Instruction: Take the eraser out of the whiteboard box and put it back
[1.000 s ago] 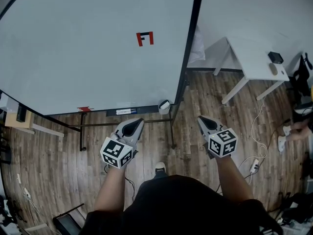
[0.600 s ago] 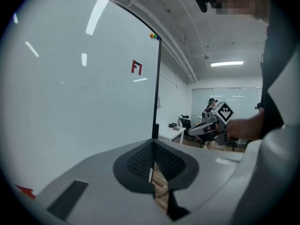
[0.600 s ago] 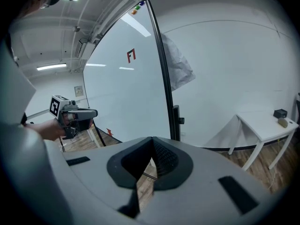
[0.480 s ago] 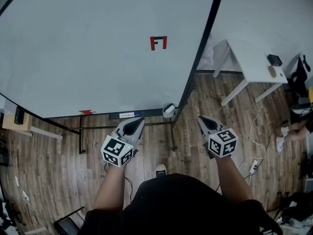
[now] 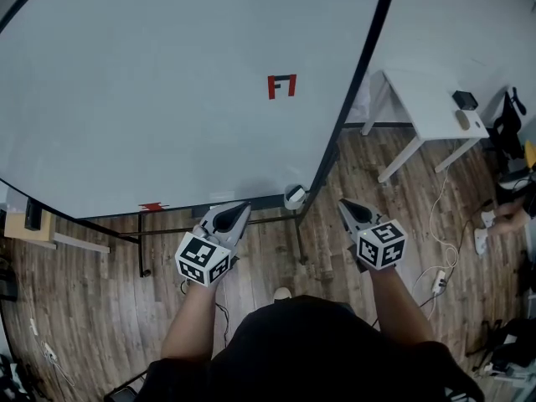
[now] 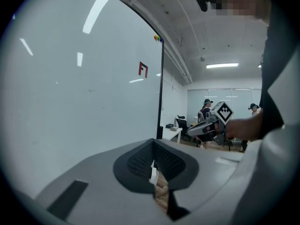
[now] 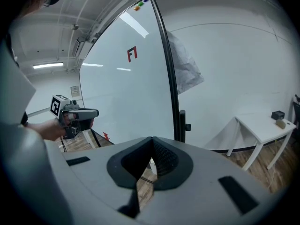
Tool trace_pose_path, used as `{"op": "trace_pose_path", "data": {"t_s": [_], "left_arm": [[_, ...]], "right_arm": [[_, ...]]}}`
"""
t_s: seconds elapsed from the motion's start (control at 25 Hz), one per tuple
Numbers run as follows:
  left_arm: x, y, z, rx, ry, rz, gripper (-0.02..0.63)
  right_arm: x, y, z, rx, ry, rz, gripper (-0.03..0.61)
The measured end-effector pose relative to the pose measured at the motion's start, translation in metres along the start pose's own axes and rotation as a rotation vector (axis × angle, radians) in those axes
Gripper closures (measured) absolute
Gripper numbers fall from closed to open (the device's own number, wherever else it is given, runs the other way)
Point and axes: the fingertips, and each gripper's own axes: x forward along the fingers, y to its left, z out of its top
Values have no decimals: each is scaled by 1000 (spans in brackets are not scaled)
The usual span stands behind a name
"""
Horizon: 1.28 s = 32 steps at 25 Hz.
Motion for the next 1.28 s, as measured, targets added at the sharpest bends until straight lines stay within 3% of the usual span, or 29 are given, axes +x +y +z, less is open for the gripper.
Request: {"op": "trace_pose_path", "data": {"t_s": [0.64, 1.28], "left_arm": [[3, 4, 1, -3, 0, -27, 603], [56, 1, -24, -13, 88, 0, 603]], "right_arm": [[-2, 3, 6, -17, -2, -16, 583], [9, -38, -17, 9, 36, 19, 583]]}}
